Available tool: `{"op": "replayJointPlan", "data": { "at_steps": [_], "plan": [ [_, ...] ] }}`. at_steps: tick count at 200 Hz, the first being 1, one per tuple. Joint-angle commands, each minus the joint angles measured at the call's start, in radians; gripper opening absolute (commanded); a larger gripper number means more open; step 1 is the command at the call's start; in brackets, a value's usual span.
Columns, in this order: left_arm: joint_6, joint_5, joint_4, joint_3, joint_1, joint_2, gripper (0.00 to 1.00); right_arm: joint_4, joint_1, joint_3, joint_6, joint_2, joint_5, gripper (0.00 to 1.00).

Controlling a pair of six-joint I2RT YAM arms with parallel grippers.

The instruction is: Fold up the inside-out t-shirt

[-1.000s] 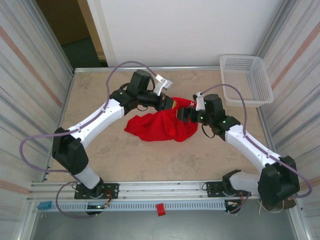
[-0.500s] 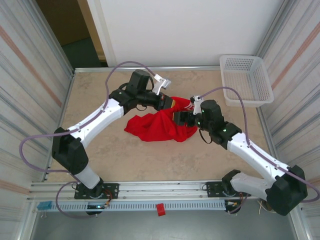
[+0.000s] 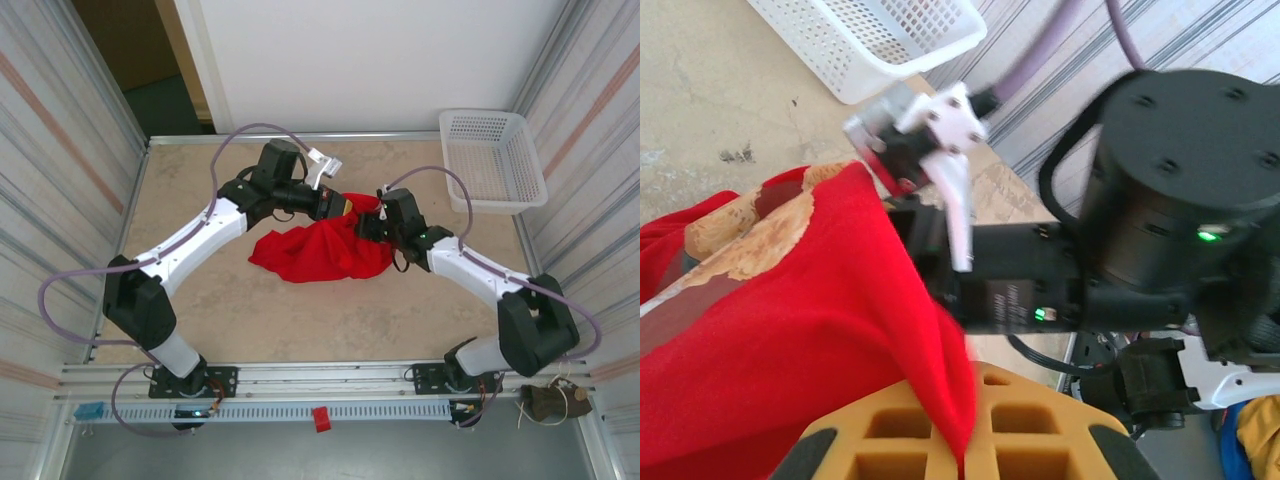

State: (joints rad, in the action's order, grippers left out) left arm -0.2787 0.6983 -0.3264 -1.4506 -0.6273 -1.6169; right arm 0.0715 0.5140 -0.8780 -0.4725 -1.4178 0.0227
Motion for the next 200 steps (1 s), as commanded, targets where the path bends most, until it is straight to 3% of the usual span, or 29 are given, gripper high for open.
{"op": "replayJointPlan", "data": {
  "at_steps": [1,14,31,75,99,115,157,186,200],
  "plan": [
    [-0.032,0.052,0.052,0.017,0.008,0.062,0.0,-0.077,-0.01,-0.065,0.03,-0.031,-0.097,0.35],
    [-0.051,0.049,0.067,0.035,0.022,0.066,0.0,-0.081,-0.022,-0.079,0.082,-0.02,-0.22,0.15],
    [-0.094,0.015,0.105,0.078,0.057,0.08,0.0,-0.054,-0.055,-0.078,0.133,0.037,-0.404,0.0],
    [-0.199,-0.042,0.207,0.168,0.197,0.059,0.0,0.083,-0.165,-0.08,0.183,0.217,-0.813,0.0],
    [-0.207,-0.036,0.226,0.149,0.23,-0.004,0.23,0.051,-0.191,-0.094,0.127,0.239,-0.99,0.0],
    [-0.201,-0.04,0.227,0.132,0.236,-0.018,0.35,0.003,-0.191,-0.095,0.086,0.228,-1.037,0.0],
    [-0.188,-0.103,0.185,0.181,0.234,0.131,0.49,-0.03,-0.204,-0.08,0.07,0.183,-1.054,0.0],
    [-0.184,-0.169,0.163,0.27,0.141,0.256,0.57,-0.057,-0.211,-0.064,0.054,0.186,-1.063,0.0],
    [-0.155,-0.254,0.144,0.311,0.077,0.284,0.58,-0.067,-0.214,-0.062,0.046,0.185,-1.068,0.0]
  ]
}}
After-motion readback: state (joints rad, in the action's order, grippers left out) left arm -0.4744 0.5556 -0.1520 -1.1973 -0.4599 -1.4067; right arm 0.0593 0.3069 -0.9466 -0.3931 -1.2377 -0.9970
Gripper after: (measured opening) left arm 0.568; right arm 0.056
